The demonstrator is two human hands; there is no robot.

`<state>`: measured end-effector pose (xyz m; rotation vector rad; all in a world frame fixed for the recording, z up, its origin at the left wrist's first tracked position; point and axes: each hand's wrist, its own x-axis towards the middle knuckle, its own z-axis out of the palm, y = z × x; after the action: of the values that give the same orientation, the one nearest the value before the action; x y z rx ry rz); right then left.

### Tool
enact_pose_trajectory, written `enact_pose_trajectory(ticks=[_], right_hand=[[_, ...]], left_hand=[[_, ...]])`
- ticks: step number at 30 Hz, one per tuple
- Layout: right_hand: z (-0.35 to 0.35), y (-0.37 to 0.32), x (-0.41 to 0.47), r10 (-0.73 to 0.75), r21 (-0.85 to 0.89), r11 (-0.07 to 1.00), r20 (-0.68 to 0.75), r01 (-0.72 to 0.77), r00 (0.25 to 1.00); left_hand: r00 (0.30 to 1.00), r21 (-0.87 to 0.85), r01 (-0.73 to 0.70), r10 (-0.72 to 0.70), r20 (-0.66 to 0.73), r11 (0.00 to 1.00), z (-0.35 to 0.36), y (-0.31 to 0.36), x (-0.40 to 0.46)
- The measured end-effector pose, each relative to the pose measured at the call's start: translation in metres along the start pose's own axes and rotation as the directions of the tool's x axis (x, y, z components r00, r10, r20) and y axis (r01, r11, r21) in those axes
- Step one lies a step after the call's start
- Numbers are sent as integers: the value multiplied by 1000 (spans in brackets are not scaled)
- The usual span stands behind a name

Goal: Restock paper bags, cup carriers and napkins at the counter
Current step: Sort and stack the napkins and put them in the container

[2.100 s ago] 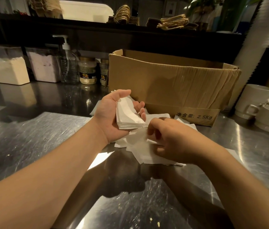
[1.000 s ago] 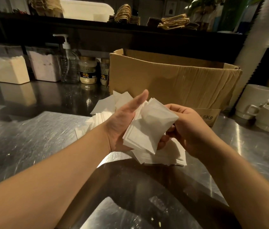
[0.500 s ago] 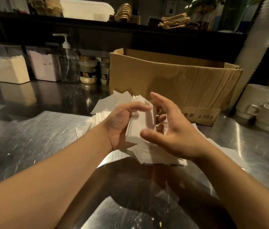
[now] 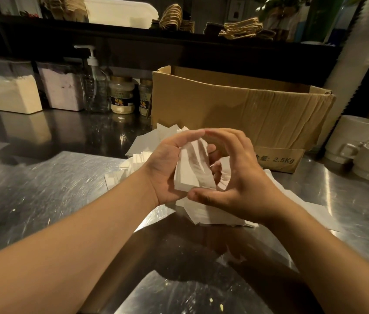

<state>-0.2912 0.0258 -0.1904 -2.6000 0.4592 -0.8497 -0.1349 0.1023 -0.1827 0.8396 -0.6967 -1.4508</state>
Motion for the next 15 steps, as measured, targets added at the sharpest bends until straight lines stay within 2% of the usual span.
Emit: enact_pose_trajectory(ticks=[2, 5, 10, 15], right_hand=[[3, -2, 1, -24, -55, 998, -79, 19, 997], [6, -5, 2, 10, -98, 995, -91, -19, 996], [10, -16, 0, 145, 43, 989, -82, -142, 986], [13, -23, 1, 212, 107, 972, -16, -209, 977]], left_hand=[[1000, -16, -8, 8, -19, 1000, -2, 0, 2], [998, 8, -42, 42, -42, 999, 0, -1, 2], [981, 6, -173, 172, -94, 985, 8, -9, 5], [975, -100, -196, 183, -125, 975, 7, -11, 8]])
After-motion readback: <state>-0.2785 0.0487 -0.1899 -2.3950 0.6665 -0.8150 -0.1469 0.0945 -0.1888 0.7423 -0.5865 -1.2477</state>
